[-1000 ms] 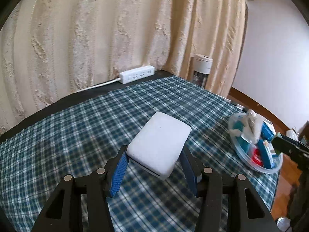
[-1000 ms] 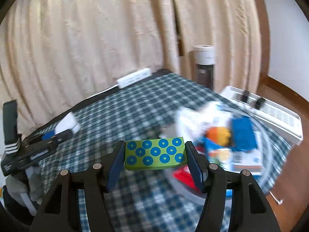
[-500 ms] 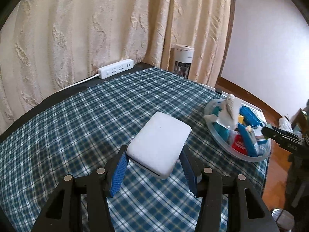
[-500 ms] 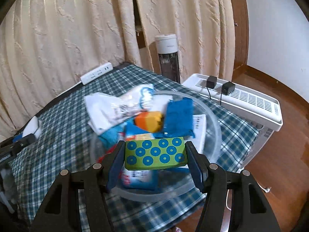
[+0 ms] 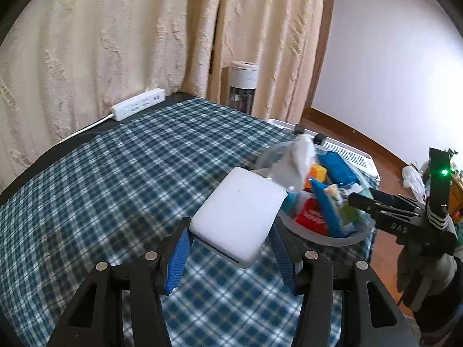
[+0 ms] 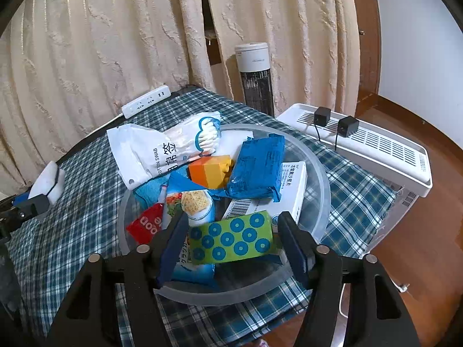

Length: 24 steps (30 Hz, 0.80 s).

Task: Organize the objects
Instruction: 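Carry the green block into the bowl and open the right tool while the left carries the white box, then lower the white box into the clear bowl and open the left tool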

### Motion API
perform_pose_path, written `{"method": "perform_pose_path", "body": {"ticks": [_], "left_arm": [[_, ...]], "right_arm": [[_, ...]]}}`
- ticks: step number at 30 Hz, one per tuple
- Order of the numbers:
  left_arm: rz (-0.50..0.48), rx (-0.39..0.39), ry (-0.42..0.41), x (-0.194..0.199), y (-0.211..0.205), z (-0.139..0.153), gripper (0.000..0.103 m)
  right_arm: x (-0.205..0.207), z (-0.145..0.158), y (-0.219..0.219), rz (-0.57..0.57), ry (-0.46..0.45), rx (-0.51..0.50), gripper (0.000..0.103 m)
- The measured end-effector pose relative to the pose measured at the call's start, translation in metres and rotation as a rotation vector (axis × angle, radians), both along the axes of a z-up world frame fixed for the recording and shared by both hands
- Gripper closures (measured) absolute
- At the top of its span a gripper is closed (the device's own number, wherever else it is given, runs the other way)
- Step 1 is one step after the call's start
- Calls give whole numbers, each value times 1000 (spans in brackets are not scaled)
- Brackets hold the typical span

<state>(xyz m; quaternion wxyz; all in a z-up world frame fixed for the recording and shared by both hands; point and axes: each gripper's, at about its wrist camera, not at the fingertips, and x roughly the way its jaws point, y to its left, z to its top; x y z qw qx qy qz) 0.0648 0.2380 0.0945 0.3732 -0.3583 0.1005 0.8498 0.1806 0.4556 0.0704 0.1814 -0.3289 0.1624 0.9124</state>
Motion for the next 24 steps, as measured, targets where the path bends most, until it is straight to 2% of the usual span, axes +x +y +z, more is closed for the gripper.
{"method": "perform_pose_path", "body": {"ticks": [7,16,24], "left_arm": [[-64,-1,-13,15,35,1,46],[-156,-1,-23,33,87,-1,46],[-202,-18,-43,34,134,-10,46]], "right_arm": [[16,12,-2,14,74,7,35],[48,29,17,-55,175,-18,35],[69,25,41,-118,190,-47,31]]}}
